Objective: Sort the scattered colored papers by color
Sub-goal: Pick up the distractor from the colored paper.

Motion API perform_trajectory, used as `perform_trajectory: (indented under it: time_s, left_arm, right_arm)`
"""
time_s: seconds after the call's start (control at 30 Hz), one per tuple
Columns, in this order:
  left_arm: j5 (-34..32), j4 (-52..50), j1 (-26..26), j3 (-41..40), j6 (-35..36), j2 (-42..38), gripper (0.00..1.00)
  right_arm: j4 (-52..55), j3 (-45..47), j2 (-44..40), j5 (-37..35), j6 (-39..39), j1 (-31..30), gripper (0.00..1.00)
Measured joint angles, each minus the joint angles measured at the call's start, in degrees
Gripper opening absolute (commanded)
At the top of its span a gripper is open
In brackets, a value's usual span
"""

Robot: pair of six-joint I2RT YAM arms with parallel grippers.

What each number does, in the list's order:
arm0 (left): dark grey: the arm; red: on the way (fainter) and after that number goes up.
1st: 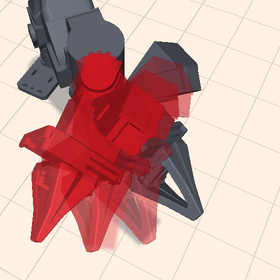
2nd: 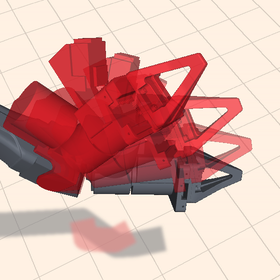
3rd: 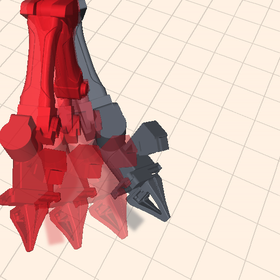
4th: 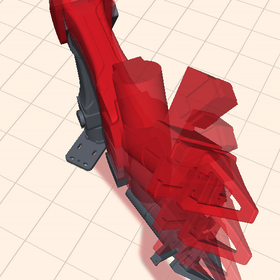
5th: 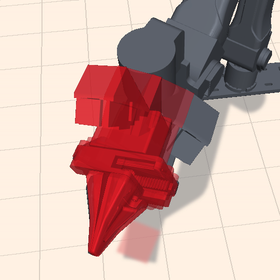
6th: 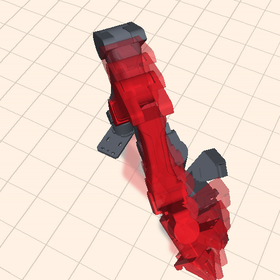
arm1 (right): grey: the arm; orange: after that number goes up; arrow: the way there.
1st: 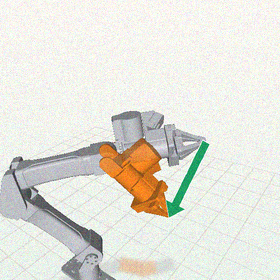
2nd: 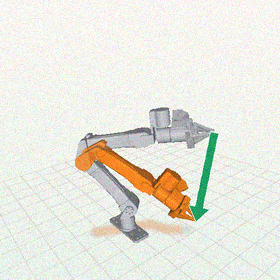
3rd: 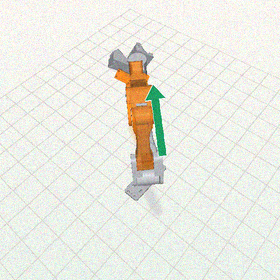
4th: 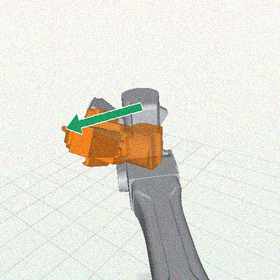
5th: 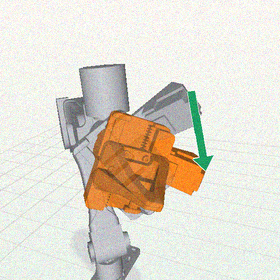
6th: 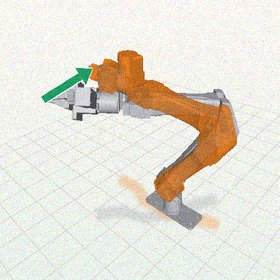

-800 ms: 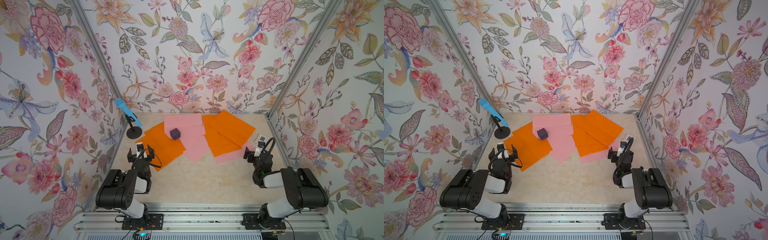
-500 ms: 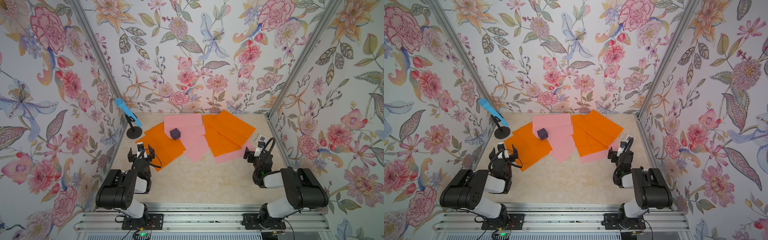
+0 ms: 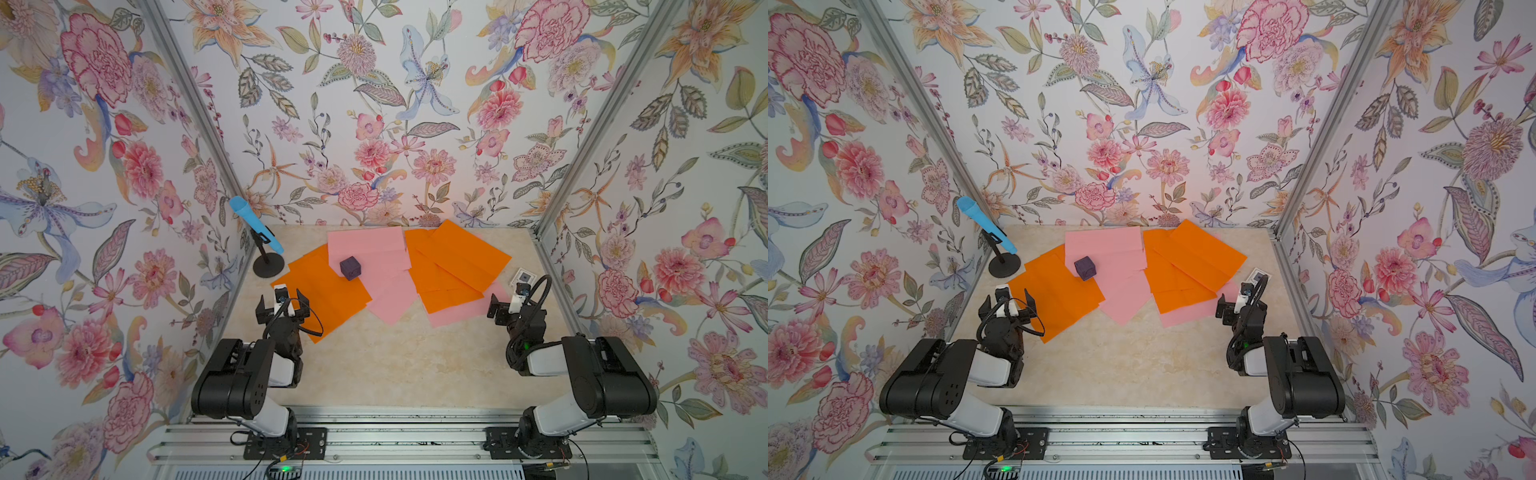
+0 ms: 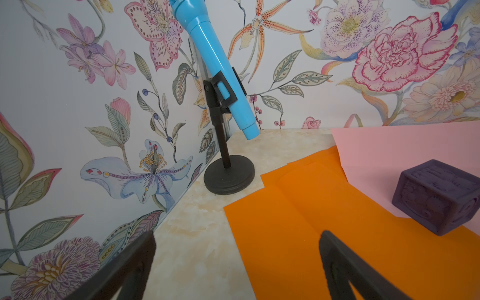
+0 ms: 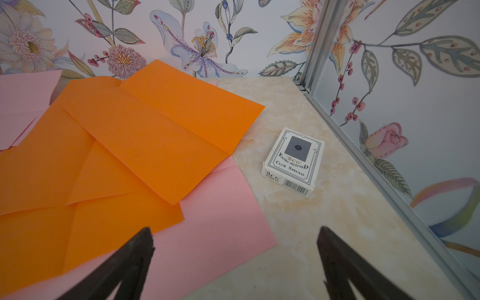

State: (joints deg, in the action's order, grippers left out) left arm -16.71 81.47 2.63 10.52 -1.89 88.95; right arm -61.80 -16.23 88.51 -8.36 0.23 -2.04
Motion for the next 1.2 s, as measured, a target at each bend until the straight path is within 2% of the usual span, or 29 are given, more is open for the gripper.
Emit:
perform_trajectory:
  time_s: [0.33,0.4,0.5,0.7,0.87,1.03,1.2]
  left_arm:
    - [0.0,0.0,0.0,0.0,0.0,0.0,1.00]
    - [-0.1,0.0,0.0,0.0,0.0,0.0,1.00]
    - [-0.6,-4.2,0.3,0.9,0.3,-1.7,1.00]
    - [0.5,-21.9,1.0,12.0,0.6,-9.6,1.00]
    - [5.3,-33.1,1.0,20.3,-2.3,-14.2,1.00]
    - [12.8,-42.2,1.2,30.2,-5.6,-12.6,1.00]
    - [21.7,-48.6,1.2,41.4,-7.5,-5.2,1.00]
  right_arm:
    - [0.0,0.0,-0.1,0.9,0.2,0.1,1.00]
    - [4.8,-1.7,-1.1,2.3,0.6,0.2,1.00]
    - [15.2,-8.9,-3.1,3.6,0.6,0.7,1.00]
    - [33.4,-22.1,-6.0,2.1,-3.8,3.0,1.00]
    - [42.8,-24.2,-8.1,3.5,-7.2,2.1,1.00]
    - [47.8,-24.2,-12.4,5.2,-8.9,-2.3,1.00]
    - [50.1,-24.3,-16.9,6.4,-9.9,-6.4,1.00]
